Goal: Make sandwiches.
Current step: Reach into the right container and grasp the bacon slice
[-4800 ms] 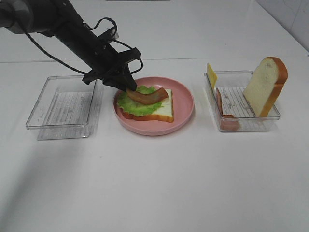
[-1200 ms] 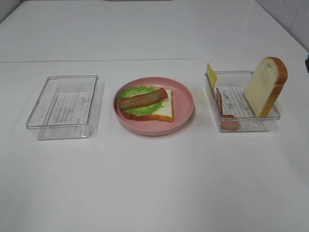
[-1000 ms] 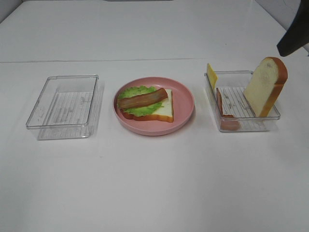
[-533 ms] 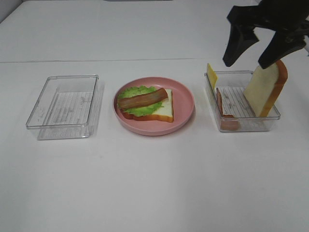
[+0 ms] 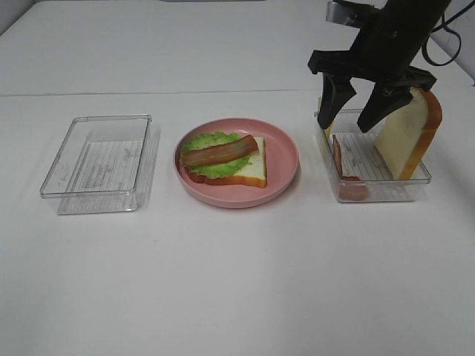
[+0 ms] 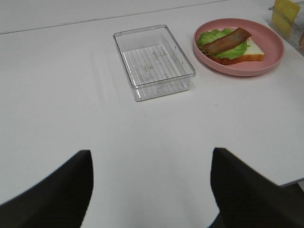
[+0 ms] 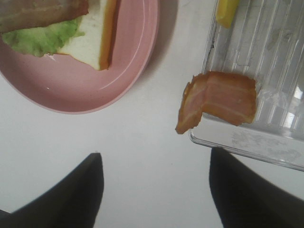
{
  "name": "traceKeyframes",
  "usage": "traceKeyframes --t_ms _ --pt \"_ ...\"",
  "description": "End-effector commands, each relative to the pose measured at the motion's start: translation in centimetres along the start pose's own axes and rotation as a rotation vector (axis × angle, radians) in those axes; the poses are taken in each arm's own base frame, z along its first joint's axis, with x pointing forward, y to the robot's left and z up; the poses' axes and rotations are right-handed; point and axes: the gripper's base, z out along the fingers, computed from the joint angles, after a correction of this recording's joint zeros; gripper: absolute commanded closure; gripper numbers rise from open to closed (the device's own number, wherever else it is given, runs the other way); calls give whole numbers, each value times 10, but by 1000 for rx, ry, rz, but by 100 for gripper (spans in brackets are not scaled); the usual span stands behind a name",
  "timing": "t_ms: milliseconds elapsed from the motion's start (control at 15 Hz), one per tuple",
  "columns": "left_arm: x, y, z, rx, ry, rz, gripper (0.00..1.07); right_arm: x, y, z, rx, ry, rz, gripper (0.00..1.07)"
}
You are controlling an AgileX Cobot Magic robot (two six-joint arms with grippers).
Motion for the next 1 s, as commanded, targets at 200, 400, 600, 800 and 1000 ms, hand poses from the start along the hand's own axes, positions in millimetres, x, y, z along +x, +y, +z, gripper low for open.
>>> traceKeyframes --t_ms 200,400,600,800,1000 --pt "2 1 -1 -4 -25 7 39 -11 -5 31 2 31 19 47" --pt "2 1 -1 -4 -25 7 39 -14 -7 42 7 38 24 50" --pt "2 1 -1 -4 -25 7 39 -16 -10 50 14 38 26 54" --pt "2 1 -1 -4 -25 7 39 -19 -10 50 16 10 25 60" --pt "2 1 -1 -4 -25 7 39 -19 -10 50 16 12 25 66"
